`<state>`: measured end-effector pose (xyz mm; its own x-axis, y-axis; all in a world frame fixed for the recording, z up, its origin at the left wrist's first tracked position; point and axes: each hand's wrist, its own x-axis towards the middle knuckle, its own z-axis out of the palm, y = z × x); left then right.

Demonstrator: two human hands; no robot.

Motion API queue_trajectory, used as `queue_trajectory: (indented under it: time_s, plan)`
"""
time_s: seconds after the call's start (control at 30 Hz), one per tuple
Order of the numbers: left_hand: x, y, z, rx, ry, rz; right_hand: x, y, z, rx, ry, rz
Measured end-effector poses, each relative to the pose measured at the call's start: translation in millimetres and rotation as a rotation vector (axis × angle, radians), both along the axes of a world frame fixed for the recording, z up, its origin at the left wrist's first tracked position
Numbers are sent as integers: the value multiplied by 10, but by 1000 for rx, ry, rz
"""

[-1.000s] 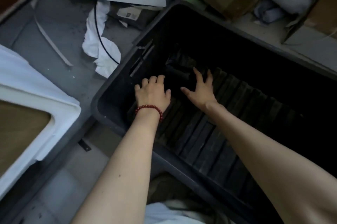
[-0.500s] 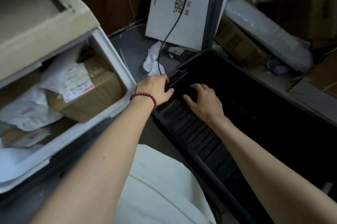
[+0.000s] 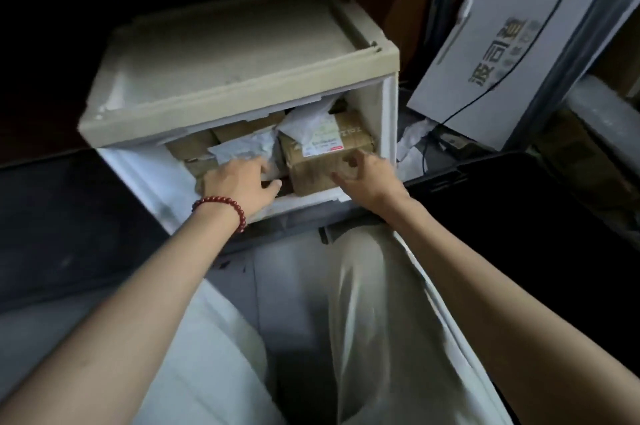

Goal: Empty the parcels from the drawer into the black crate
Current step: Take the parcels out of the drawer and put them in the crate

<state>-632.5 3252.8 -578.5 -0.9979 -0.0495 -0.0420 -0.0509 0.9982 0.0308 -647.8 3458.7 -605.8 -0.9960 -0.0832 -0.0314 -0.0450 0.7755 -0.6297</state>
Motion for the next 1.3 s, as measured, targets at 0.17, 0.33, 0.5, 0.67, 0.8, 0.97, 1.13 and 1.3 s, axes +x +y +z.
queue_trajectory:
  time_s: [0.17, 0.33, 0.5, 0.67, 0.8, 0.97, 1.13, 1.3]
  plan:
    - [70, -361, 21, 129, 108, 148, -136, -513, 79, -11, 11, -7]
    - [44, -390, -195, 155, 106, 176, -242, -610, 11, -27, 79, -94]
    - [-204, -254, -296, 207, 248, 149, -488, -635, -40, -192, 205, -198]
    - [-525, -63, -397, 284, 362, 117, -680, -729, -140, -358, 245, -273]
    - [-728, 25, -497, 323, 410, 121, -814, -714, -194, -434, 204, -314]
    - [-867, 100, -551, 301, 441, 29, -923, -636, -182, -558, 190, -403]
    - [-899, 121, -535, 319, 458, -12, -901, -608, -198, -634, 141, -408]
    - [-900, 122, -525, 339, 433, -15, -850, -589, -166, -749, 55, -390]
